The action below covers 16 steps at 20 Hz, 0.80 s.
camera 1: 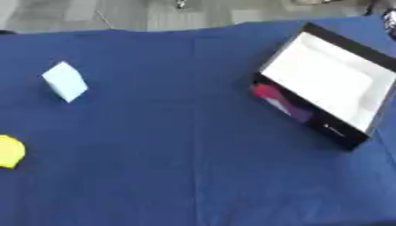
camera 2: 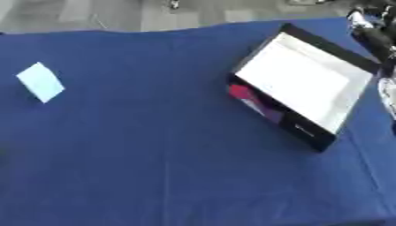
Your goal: Pick up the objects with one hand, pass them to the other hand, and then place them into the box on the other side of the table.
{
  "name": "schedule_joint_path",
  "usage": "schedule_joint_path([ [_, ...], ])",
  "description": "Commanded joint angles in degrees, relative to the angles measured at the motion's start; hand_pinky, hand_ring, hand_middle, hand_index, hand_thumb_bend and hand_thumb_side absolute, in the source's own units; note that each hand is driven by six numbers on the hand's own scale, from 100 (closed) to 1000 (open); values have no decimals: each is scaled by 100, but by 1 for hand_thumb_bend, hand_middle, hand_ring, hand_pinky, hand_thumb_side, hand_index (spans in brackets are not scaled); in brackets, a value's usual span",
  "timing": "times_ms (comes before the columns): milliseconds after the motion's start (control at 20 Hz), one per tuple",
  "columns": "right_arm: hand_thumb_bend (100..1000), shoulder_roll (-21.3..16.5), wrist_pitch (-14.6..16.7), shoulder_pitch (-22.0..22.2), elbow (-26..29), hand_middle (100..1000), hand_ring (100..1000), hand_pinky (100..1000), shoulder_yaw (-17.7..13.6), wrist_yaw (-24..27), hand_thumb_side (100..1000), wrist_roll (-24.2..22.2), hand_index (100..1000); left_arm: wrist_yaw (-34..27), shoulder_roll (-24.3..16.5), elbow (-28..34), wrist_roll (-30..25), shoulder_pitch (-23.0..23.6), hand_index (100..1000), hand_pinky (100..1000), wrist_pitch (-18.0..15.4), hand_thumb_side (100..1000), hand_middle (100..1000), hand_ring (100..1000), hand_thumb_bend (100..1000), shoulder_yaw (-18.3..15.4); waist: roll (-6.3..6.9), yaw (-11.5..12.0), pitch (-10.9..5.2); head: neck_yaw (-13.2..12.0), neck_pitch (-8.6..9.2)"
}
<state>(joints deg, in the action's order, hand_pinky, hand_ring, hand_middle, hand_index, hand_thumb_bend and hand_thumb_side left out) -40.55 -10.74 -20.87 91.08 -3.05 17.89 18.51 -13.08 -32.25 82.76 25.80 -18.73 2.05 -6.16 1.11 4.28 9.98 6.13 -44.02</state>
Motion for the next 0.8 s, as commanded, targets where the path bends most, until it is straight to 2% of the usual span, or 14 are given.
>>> schedule_joint_path([
  [50,100,-177,1,-53,55,865,811,896,-53,-11,449,-3,935,7,-194,79,-15,-89,899,760,7,693,777,770,242,-38,18,-5,-189,-33,-10],
  [800,100,-180,-2,-43,58,865,811,896,-52,-17,451,-8,935,64,-329,60,-15,-78,891,764,38,670,769,774,250,-50,18,23,-170,-140,-10],
])
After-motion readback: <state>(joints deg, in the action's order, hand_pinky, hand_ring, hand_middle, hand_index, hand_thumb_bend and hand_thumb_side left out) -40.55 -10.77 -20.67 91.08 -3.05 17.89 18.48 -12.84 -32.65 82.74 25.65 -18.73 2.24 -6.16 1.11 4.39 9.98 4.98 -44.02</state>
